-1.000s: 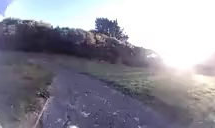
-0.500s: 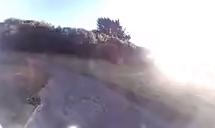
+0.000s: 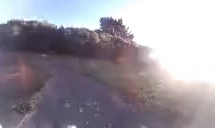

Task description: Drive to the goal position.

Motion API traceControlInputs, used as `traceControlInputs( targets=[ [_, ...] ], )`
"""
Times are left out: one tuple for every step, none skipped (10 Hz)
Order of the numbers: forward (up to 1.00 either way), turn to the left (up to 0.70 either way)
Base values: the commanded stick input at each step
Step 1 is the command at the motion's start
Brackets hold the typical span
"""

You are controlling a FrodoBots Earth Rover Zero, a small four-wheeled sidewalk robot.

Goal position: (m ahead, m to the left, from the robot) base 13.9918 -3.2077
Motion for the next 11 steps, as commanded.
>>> traceControlInputs(
  targets=[
    [0.45, 0.27],
    [0.45, 0.27],
    [0.45, 0.27],
    [0.45, 0.27],
    [0.45, 0.27],
    [0.45, 0.27],
    [0.45, 0.27],
    [0.45, 0.27],
    [0.45, 0.27],
    [0.45, 0.27],
    [0.45, 0.27]
  ],
)
